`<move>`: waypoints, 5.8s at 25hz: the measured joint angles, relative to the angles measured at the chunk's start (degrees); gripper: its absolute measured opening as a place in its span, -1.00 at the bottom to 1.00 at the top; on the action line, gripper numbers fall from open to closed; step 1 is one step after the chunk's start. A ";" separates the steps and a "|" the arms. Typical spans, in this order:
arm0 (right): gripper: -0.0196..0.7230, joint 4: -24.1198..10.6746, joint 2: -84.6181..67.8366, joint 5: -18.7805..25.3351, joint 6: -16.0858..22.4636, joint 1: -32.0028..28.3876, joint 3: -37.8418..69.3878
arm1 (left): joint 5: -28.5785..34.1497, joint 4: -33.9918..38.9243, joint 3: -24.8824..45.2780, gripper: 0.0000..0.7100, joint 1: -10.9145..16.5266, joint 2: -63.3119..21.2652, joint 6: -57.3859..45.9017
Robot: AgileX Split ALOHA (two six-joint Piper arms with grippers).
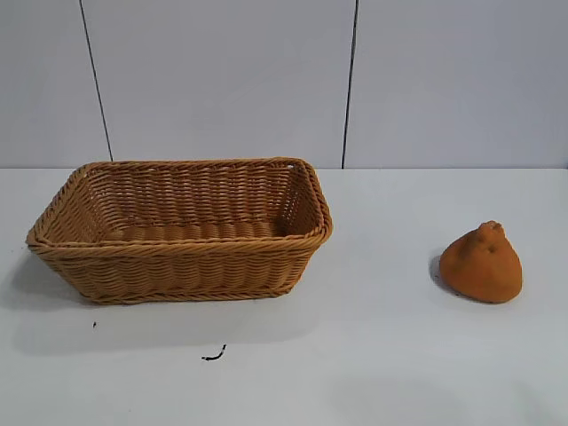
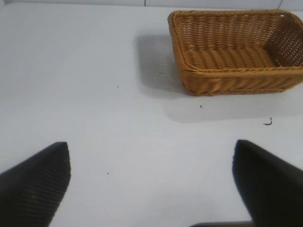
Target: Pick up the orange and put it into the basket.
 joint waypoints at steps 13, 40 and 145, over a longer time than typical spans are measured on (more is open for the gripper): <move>0.77 0.13 0.00 -0.04 0.00 0.00 0.00 | 0.00 0.00 0.00 0.88 0.00 0.00 0.00; 0.77 0.78 79.43 -3.19 2.80 0.00 -43.29 | 0.00 0.00 0.00 0.88 0.00 0.00 0.00; 0.70 -5.46 130.19 11.24 9.39 23.93 -98.94 | 0.00 0.00 0.00 0.88 0.00 0.00 0.00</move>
